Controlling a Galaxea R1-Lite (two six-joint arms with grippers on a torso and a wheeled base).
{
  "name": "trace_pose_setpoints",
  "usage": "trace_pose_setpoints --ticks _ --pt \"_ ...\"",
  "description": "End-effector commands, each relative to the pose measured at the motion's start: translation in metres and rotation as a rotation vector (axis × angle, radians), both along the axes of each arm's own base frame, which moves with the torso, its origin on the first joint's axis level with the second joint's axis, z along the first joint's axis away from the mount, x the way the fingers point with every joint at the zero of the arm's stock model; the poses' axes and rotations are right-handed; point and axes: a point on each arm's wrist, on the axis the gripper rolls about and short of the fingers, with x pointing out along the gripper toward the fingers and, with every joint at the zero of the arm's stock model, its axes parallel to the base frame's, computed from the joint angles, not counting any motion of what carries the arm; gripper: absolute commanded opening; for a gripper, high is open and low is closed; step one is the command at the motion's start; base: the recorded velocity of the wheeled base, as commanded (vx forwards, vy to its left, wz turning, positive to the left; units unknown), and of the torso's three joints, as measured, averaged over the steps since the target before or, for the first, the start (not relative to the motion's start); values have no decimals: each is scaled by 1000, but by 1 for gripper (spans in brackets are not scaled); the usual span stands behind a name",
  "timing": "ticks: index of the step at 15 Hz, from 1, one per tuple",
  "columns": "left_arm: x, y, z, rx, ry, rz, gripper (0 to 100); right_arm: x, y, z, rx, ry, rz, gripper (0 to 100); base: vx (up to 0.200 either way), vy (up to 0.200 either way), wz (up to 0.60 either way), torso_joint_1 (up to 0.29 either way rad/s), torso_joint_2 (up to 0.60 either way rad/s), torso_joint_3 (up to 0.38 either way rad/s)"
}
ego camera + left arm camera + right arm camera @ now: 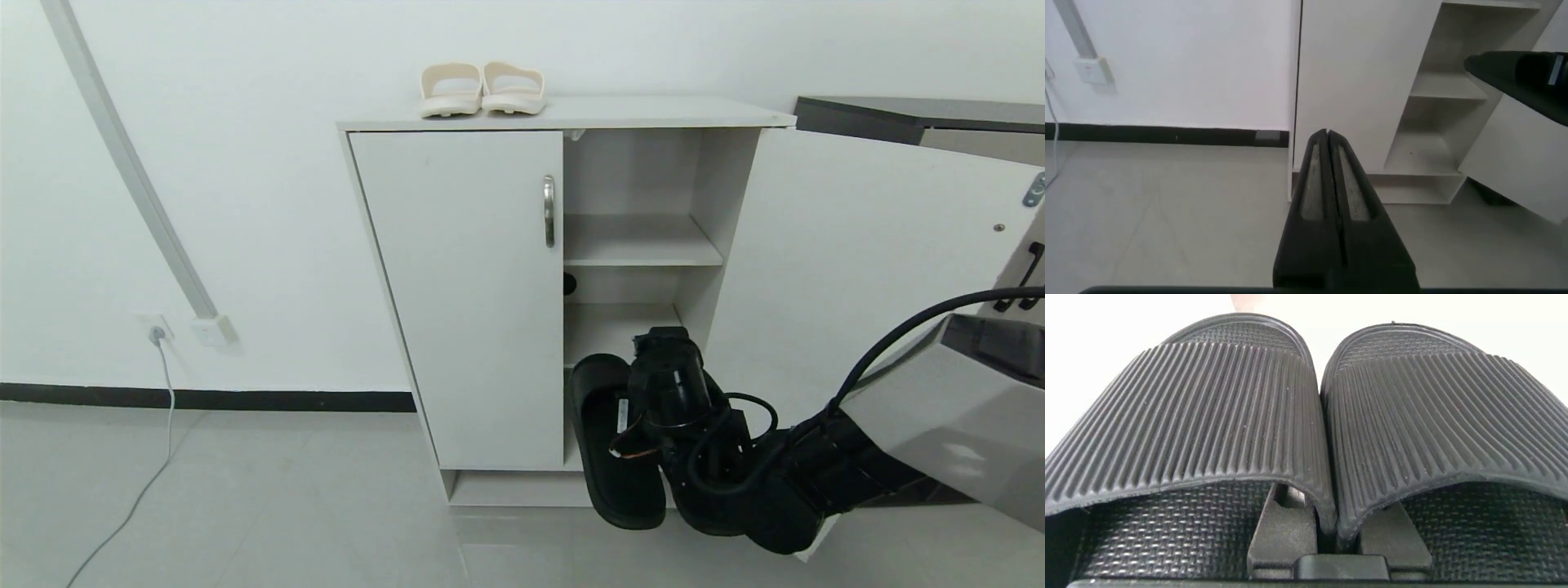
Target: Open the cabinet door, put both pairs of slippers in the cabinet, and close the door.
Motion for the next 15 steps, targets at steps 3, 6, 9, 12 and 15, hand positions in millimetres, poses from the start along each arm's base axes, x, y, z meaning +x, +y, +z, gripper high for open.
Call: trace_pose_setpoints --ticks 3,6,9,12,15 --pt "0 0 0 -2 3 -1 0 2 4 -13 -12 13 -2 0 0 -67 0 2 1 1" --pt "0 0 0 -2 3 -1 0 5 8 -25 -10 3 5 0 0 0 0 0 0 0" --pt "0 0 0 -2 1 -1 0 5 13 -29 -18 -13 30 0 0 0 0 0 0 0" --pt "0 0 0 0 3 -1 0 5 14 -31 -21 -14 36 0 0 0 0 0 0 0" --pt "0 0 0 0 3 -1 0 7 16 -42 -32 -1 40 0 0 0 0 0 0 0"
